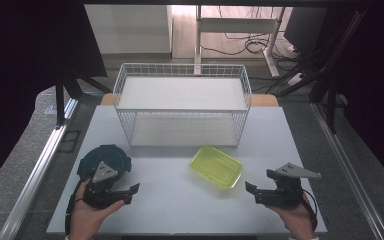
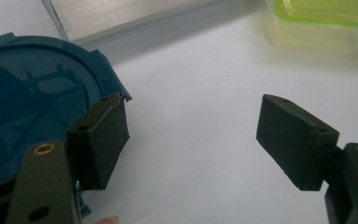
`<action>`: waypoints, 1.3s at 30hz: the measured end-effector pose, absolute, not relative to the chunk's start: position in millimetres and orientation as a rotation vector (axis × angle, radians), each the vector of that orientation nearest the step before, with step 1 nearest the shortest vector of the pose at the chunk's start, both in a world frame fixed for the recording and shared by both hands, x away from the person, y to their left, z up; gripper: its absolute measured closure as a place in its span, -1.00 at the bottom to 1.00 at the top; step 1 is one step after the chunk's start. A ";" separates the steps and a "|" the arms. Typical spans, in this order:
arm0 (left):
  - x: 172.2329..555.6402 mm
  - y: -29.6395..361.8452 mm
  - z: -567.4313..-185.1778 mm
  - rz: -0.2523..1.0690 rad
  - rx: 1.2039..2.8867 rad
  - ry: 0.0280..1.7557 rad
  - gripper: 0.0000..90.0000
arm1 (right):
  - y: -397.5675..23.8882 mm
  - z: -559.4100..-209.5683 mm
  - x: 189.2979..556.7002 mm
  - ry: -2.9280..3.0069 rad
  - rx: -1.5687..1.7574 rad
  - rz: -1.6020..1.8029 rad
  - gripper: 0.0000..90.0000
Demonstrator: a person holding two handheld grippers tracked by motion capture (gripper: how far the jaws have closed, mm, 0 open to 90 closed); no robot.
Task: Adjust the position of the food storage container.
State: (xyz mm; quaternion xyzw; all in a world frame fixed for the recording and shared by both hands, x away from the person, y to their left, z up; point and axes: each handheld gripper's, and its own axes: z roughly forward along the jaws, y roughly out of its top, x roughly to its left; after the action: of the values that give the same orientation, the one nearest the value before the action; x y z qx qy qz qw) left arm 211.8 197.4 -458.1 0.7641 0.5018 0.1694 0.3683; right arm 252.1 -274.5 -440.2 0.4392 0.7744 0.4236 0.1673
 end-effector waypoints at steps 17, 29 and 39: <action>207.8 202.2 -451.7 0.421 1.901 1.286 -0.47 | -280.6 -446.4 244.5 2.169 1.260 1.194 -0.69; 210.7 206.8 -436.5 0.454 1.904 1.281 -0.47 | -278.9 -443.2 235.8 2.180 1.240 1.196 -0.66; 211.7 237.4 -423.9 0.468 1.934 1.275 -0.47 | -276.2 -441.7 232.4 2.207 1.224 1.205 -0.65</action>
State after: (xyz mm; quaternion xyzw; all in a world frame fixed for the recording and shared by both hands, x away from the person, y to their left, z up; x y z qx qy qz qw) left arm 211.7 237.4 -423.9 0.7571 0.4992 0.1832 0.3795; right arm 232.4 -276.2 -441.7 0.4312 0.7774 0.4245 0.1715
